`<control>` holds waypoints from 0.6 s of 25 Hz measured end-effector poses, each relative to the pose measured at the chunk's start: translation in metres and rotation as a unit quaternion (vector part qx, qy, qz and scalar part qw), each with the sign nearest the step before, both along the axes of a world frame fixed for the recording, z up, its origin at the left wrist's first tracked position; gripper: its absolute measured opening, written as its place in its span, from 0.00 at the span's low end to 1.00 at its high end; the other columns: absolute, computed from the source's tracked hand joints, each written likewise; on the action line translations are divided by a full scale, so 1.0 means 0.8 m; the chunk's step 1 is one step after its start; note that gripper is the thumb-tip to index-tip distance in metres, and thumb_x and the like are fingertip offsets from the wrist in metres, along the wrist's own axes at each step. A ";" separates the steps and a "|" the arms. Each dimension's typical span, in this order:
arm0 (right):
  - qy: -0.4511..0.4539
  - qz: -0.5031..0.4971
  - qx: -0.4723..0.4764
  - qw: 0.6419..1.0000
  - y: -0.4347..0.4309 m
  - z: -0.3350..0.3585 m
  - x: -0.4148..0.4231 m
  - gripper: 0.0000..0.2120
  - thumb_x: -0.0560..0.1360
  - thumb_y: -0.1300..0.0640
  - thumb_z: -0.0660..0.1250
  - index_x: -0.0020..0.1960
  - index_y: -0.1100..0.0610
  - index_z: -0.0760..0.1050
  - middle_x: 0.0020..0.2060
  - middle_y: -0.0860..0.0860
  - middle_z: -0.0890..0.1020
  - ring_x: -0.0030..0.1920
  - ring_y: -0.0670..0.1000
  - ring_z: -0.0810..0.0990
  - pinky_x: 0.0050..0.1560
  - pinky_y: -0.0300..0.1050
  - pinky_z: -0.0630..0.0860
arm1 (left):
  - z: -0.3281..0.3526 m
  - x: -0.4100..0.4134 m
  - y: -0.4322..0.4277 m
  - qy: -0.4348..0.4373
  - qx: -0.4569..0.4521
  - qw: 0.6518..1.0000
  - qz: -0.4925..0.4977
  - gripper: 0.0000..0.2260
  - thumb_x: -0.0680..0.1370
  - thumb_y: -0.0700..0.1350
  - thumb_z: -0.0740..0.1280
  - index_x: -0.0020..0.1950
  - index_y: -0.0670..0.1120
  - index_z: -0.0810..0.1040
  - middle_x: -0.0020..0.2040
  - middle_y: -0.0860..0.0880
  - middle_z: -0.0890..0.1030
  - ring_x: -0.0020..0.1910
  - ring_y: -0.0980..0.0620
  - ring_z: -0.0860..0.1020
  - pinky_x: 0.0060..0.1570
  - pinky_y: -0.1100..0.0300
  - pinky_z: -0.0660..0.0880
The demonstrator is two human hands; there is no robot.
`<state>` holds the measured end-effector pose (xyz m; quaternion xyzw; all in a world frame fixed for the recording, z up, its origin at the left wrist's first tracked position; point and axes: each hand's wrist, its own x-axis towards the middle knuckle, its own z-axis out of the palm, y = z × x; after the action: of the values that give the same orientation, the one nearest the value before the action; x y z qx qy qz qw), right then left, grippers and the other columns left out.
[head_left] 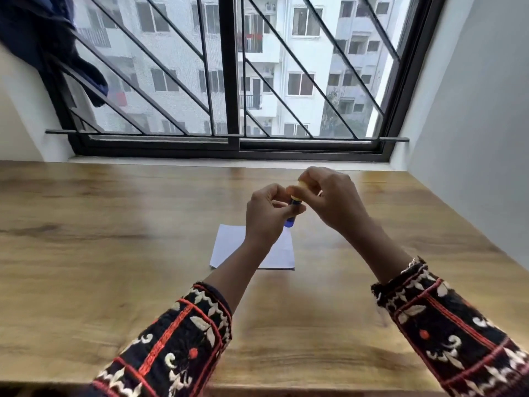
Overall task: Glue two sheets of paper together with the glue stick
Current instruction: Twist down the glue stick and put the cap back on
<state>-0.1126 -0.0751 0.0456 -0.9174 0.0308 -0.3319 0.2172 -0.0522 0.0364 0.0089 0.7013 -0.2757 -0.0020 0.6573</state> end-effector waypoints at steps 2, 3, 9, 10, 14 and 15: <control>0.001 0.031 0.075 0.997 -0.008 -0.002 0.013 0.12 0.68 0.55 0.73 0.45 0.62 0.77 0.40 0.55 0.81 0.38 0.53 0.79 0.39 0.43 0.75 | 0.006 0.015 -0.011 0.014 0.004 1.000 -0.014 0.08 0.66 0.35 0.73 0.35 0.44 0.76 0.33 0.43 0.80 0.36 0.42 0.81 0.42 0.50 0.78; 0.010 0.037 0.113 0.993 -0.012 -0.002 0.018 0.12 0.67 0.58 0.73 0.47 0.62 0.77 0.42 0.55 0.81 0.39 0.53 0.80 0.40 0.40 0.77 | 0.009 0.022 -0.017 0.020 0.008 1.000 -0.020 0.09 0.66 0.34 0.72 0.35 0.46 0.75 0.32 0.46 0.79 0.36 0.44 0.80 0.42 0.51 0.78; 0.072 0.003 0.222 0.972 -0.022 0.001 0.028 0.08 0.67 0.67 0.71 0.46 0.63 0.77 0.44 0.55 0.80 0.45 0.54 0.81 0.44 0.44 0.81 | 0.020 0.038 -0.024 0.022 0.075 0.995 -0.067 0.06 0.69 0.37 0.72 0.42 0.44 0.77 0.38 0.50 0.80 0.39 0.53 0.80 0.38 0.66 0.77; 0.080 -0.006 0.228 0.970 -0.024 0.001 0.027 0.08 0.67 0.67 0.71 0.46 0.63 0.77 0.44 0.56 0.80 0.44 0.55 0.81 0.44 0.43 0.80 | 0.022 0.038 -0.025 0.030 0.091 0.992 -0.084 0.06 0.69 0.37 0.71 0.44 0.42 0.77 0.40 0.47 0.81 0.42 0.49 0.80 0.42 0.60 0.79; 0.117 -0.037 0.248 0.961 -0.033 -0.003 0.025 0.07 0.67 0.66 0.71 0.45 0.61 0.77 0.42 0.58 0.82 0.43 0.53 0.82 0.41 0.38 0.79 | 0.028 0.048 -0.023 0.027 0.181 0.976 -0.120 0.11 0.70 0.35 0.70 0.51 0.41 0.77 0.49 0.42 0.80 0.48 0.49 0.77 0.50 0.53 0.78; 0.126 -0.040 0.257 0.957 -0.033 -0.007 0.025 0.07 0.67 0.66 0.71 0.44 0.60 0.77 0.41 0.57 0.82 0.42 0.53 0.82 0.41 0.38 0.78 | 0.027 0.052 -0.022 0.015 0.203 0.972 -0.116 0.12 0.70 0.35 0.69 0.53 0.41 0.77 0.50 0.43 0.80 0.50 0.50 0.77 0.51 0.55 0.76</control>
<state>-0.0928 -0.1017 0.0401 -0.8630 0.1791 -0.2032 0.4265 -0.0108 0.0188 0.0306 0.7832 -0.3396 -0.1449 0.5003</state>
